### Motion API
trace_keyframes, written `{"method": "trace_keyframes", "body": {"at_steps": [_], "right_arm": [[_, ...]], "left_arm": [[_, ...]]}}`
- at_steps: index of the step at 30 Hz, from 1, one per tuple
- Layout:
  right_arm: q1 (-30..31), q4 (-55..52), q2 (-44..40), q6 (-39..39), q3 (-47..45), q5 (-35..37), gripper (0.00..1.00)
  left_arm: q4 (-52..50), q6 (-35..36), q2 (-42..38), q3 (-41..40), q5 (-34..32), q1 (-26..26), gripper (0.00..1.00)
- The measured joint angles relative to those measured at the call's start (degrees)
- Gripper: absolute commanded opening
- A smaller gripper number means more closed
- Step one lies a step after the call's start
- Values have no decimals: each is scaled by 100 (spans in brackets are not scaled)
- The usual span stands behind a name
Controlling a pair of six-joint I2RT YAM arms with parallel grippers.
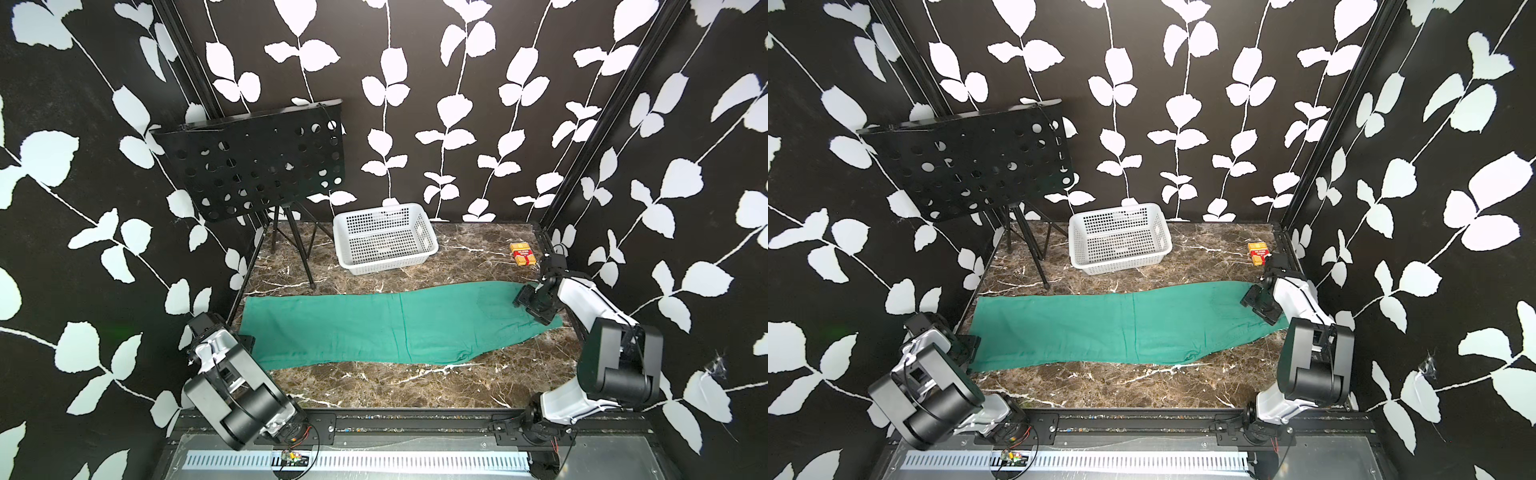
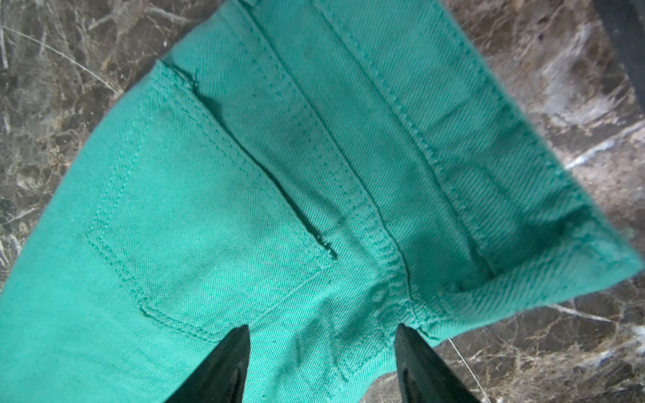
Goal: Roll up the long pants
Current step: Fold the long pant at the center of the board.
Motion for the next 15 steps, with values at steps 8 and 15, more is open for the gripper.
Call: {"method": "trace_keyframes", "body": {"at_steps": [8,15], "right_arm": [[-81,-26,-160,-4,-116,-52,68],[-85,-81,-400,-61,-118,-92,66]], "left_arm": [[116,363,352,219,46,26,23],[-96,603,275,372,151,48,0]]}}
